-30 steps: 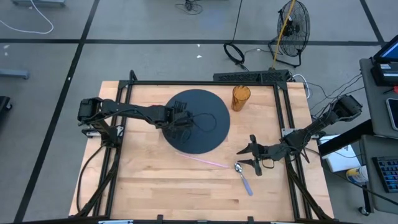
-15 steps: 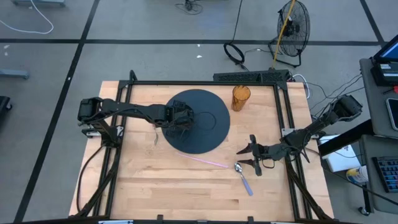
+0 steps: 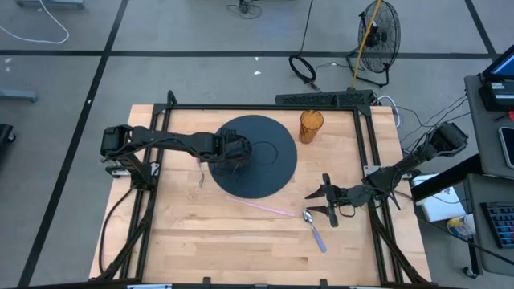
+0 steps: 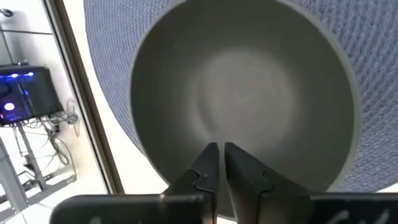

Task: Pick & Place Utensil
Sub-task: Put the pink fork into the black bowl

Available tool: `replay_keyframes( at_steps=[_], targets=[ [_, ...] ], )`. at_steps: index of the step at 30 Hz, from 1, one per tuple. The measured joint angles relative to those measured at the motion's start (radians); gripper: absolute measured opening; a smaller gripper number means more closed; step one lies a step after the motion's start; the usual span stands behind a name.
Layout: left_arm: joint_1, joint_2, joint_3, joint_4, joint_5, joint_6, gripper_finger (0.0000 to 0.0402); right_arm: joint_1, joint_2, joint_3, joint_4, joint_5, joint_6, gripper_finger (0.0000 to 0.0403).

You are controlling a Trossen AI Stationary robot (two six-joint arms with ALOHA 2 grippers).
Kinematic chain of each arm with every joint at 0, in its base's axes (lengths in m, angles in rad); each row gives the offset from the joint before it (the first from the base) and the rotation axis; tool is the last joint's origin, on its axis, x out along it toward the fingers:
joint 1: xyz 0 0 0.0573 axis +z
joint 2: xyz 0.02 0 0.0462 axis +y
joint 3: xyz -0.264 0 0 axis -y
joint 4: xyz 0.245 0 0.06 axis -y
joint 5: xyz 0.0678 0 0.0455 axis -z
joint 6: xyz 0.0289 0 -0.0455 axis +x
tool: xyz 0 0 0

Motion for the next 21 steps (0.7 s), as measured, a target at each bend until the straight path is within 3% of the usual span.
replay_keyframes(
  at_steps=[6,13,21],
  targets=[
    [-0.005,-0.053,-0.001,0.008,0.013,-0.033,0.0041,0.000,-0.002,0.001,0.011,0.000,-0.010,0.0164],
    [0.002,-0.282,-0.017,-0.102,0.014,-0.139,0.0042,0.000,-0.019,0.002,0.016,-0.026,-0.012,0.0164],
    [0.140,-0.510,-0.157,-0.227,0.033,-0.569,0.0042,-0.003,-0.030,0.002,0.052,-0.025,-0.086,0.0164]
  ],
)
